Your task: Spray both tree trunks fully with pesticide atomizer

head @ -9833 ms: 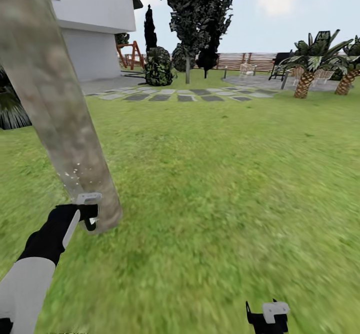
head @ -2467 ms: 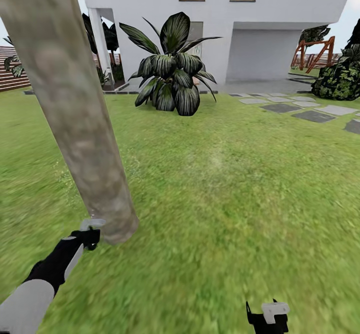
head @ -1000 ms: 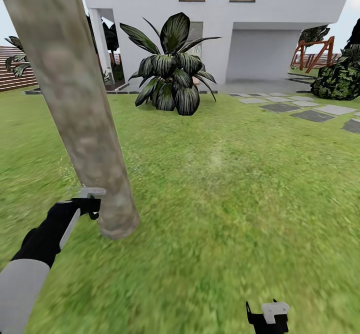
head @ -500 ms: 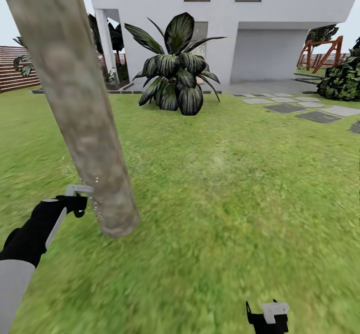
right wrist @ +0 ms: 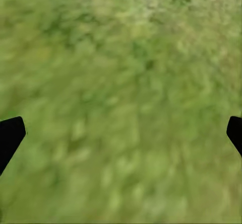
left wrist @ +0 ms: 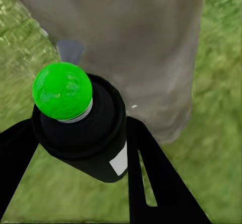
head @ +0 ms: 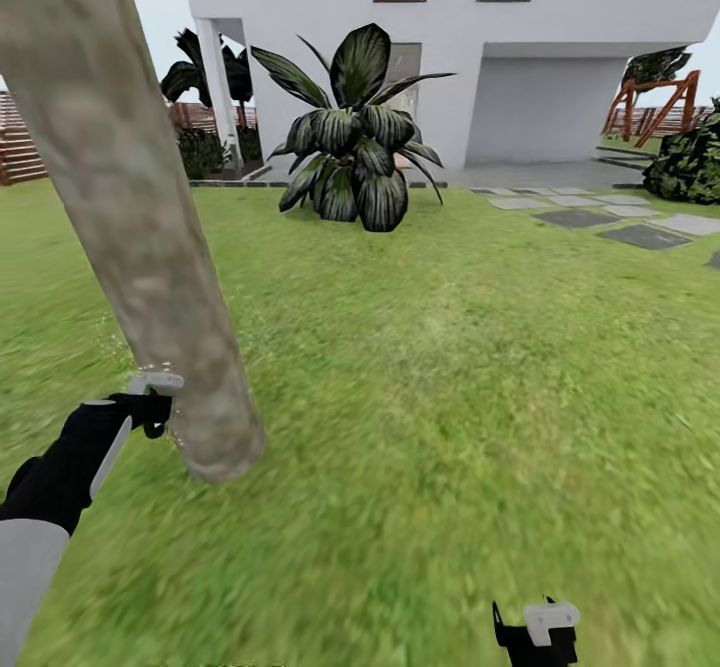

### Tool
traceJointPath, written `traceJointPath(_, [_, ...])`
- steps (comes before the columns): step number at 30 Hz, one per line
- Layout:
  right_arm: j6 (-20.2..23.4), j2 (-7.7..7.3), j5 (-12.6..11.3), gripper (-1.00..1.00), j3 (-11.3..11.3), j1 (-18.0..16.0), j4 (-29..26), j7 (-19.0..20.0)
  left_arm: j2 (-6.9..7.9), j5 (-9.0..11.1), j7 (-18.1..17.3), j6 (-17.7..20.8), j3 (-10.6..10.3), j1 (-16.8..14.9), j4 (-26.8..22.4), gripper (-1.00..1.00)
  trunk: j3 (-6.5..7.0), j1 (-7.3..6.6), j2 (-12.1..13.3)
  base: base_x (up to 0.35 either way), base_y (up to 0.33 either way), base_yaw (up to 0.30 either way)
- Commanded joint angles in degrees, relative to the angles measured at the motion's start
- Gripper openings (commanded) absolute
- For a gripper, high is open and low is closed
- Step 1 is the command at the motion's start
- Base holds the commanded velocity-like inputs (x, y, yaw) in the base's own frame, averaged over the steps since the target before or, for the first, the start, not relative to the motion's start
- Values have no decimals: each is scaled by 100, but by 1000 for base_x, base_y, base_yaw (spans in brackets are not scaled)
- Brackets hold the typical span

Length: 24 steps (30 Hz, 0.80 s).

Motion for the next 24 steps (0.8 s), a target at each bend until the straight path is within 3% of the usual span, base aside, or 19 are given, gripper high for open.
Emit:
traceJointPath(1, [0,0,0,100,3,-1,0,0,11,-1,9,-18,6,8,50,-100,0,0,0,12,-7,261])
traceJointPath(5, [0,0,3,100,7,0,0,4,21,20,-61,-106,516,21,292,-100,0,0,0,2,-1,276])
traceJointPath(6, [0,0,4,100,7,0,0,6,13,28,-64,-146,542,21,311,-100,0,0,0,0,0,278])
traceJointPath(7, [0,0,5,100,8,-1,0,8,-54,38,-67,-448,568,22,483,-100,0,0,0,0,0,278])
traceJointPath(9, [0,0,2,100,9,0,0,8,-197,9,-54,-889,572,22,898,-100,0,0,0,0,0,278])
traceJointPath(12, [0,0,8,100,9,1,0,9,-283,10,-43,-1231,565,21,1288,-100,0,0,0,0,0,274])
traceJointPath(15, [0,0,9,100,9,-1,0,9,-305,24,-57,-1279,564,22,1345,-100,0,0,0,0,0,107])
traceJointPath(18, [0,0,9,100,9,1,0,9,-533,-32,-26,-1323,556,22,1445,-100,0,0,0,48,-138,12])
traceJointPath(24, [0,0,6,100,0,0,0,9,-598,-23,-7,-1437,554,22,1456,-100,0,0,0,105,-254,1])
